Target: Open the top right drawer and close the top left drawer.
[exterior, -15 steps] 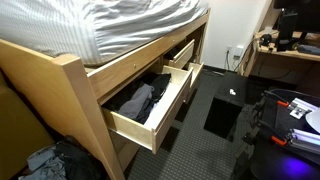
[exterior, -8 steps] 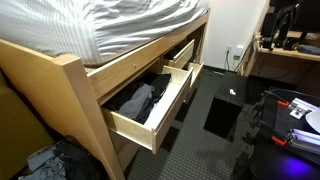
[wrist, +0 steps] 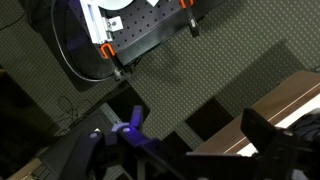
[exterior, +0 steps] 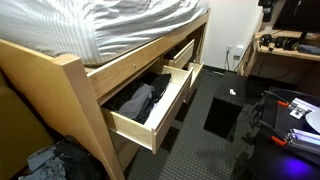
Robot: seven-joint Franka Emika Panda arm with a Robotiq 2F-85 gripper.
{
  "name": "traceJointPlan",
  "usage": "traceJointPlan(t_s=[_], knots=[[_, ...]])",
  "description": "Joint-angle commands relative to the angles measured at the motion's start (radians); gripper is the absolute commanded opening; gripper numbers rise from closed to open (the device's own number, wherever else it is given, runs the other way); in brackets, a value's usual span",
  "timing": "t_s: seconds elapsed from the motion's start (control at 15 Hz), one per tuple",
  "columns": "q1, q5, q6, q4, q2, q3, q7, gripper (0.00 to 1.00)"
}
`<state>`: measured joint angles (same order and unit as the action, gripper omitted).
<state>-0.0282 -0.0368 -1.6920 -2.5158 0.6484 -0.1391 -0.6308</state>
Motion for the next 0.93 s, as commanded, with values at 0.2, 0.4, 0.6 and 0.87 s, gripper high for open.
traceJointPlan(t_s=[0.2, 0.4, 0.6, 0.87], knots=[[-0.213, 0.229, -0.335, -0.193, 0.036, 0.089, -0.101, 1.0], [-0.371, 0.369, -0.508, -0.242, -0.006, 0.185, -0.123, 1.0], [-0.397, 0.366, -0.489, -0.261, 0.009, 0.193, -0.109, 1.0], [-0.421, 0.373, -0.506, -0.292, 0.031, 0.197, -0.125, 1.0]])
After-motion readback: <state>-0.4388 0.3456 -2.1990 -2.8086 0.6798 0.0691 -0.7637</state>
